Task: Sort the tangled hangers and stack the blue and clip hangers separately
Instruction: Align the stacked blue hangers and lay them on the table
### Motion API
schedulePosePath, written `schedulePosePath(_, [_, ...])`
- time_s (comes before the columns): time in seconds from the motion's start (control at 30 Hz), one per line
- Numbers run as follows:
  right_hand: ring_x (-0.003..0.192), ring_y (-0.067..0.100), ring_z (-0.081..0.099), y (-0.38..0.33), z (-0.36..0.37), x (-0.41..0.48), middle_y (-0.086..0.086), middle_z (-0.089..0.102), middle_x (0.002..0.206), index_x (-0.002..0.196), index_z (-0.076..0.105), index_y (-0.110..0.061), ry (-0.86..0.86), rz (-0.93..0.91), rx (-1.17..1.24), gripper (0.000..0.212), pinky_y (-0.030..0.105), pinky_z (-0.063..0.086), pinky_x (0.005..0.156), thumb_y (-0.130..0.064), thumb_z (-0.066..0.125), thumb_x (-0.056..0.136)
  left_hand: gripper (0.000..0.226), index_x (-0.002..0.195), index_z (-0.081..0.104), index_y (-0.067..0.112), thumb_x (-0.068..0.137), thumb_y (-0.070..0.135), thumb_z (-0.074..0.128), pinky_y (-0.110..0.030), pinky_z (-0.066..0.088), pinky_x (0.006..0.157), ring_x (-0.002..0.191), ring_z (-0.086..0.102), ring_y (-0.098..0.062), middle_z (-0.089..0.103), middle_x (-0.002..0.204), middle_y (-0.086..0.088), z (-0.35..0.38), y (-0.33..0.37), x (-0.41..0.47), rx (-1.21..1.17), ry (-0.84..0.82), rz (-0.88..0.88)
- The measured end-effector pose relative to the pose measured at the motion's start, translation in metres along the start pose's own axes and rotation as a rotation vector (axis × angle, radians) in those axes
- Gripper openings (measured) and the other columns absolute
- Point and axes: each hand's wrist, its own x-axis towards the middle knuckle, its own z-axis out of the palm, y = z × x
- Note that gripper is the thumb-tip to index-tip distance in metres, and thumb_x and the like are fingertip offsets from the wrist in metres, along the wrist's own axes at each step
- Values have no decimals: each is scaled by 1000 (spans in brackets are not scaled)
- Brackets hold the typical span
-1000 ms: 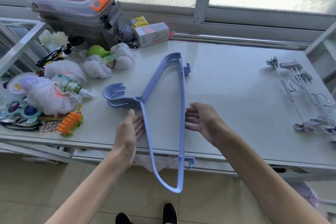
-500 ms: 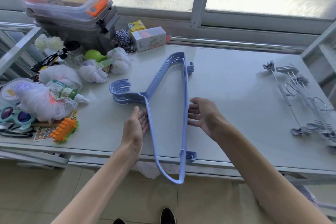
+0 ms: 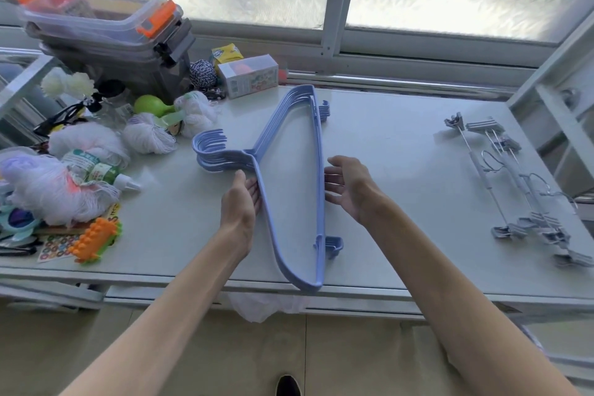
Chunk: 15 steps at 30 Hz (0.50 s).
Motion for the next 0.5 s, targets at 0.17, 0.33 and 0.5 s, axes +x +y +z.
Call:
schedulePosePath(0.17, [66,20,63,7,-3,0,5,67,70,84,62,-6,-39,-39,13,16,30,53,63,-14,51,91,52,141,43,3,105,36,26,-23,37,99,127,49,-15,50,142,-9,-2,-6,1,4,-6,4])
schedulePosePath(0.33, [73,21,61,14,-1,0,12,65,88,99,65,-1,-61,-97,5,20,26,54,67,-10,50,90,55,145,39,6,105,39,21,-25,32,106,134,42,-16,46,146,-6,-7,-13,-1,41,-44,20])
schedulePosePath(0.5, [82,25,53,20,4,1,14,57,89,102,64,1,8,-87,-93,26,35,46,79,-19,53,87,55,145,39,8,105,40,19,-23,33,104,132,44,-14,47,145,-4,-6,-15,-5,77,-81,35])
